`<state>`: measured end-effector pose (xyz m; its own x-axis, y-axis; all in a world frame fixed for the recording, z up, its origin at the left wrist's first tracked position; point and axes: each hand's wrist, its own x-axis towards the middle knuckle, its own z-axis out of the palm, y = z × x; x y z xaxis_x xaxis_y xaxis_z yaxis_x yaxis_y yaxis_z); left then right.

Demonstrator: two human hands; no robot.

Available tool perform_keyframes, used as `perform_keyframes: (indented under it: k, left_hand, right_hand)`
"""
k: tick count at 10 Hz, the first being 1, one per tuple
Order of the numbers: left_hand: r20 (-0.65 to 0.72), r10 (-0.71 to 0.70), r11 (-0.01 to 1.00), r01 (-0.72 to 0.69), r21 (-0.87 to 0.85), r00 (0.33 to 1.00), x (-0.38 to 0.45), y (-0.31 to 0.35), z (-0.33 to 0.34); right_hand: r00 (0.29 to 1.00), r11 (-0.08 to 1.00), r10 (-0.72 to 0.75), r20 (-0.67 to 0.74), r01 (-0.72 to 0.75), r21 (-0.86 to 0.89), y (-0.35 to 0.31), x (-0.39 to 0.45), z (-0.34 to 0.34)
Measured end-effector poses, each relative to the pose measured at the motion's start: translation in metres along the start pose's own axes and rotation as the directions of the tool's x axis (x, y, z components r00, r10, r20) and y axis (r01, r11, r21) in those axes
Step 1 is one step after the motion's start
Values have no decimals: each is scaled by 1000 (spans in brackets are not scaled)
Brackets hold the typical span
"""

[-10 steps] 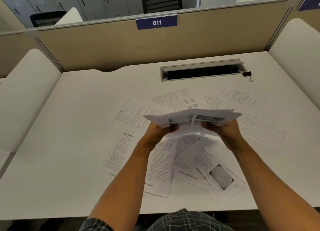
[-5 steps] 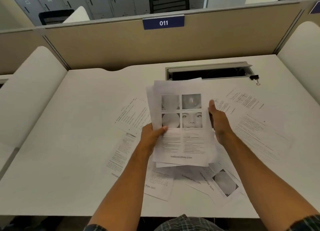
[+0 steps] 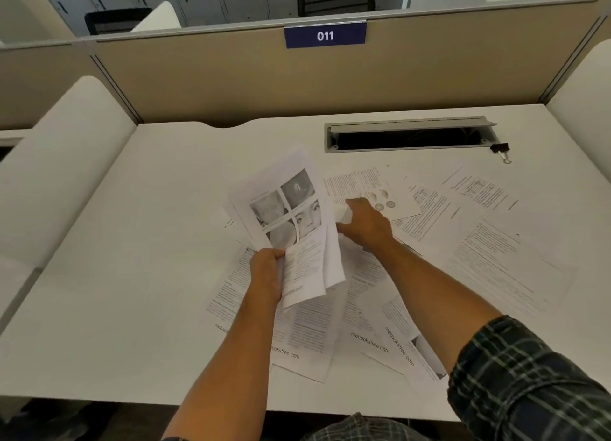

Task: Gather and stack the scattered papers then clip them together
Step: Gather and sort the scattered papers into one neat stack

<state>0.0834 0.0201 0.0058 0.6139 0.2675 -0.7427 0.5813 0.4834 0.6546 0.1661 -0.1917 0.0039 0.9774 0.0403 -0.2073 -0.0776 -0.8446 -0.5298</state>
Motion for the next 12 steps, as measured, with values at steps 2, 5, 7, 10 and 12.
perform_keyframes:
  k: [2, 5, 7, 10, 12]
  left_hand:
    - [-50, 118, 964, -103, 244, 992, 5, -3, -1]
    - [14, 254, 815, -222, 535, 967, 10, -14, -9]
    - [31, 286, 763, -247, 598, 958, 3, -13, -7]
    - [-82, 192, 905, -144, 399, 978, -3, -14, -6]
    - [-89, 157, 947, -125, 297, 984, 1, -16, -5]
  right_hand:
    - [996, 973, 75, 39, -64, -222, 0, 5, 17]
    - [996, 986, 1, 87, 13, -166, -9, 20, 13]
    - [992, 987, 51, 116, -33, -159, -24, 24, 13]
    - [988, 983, 100, 115, -116, 140, -19, 28, 17]
    - [994, 916, 106, 13, -102, 387, -11, 18, 16]
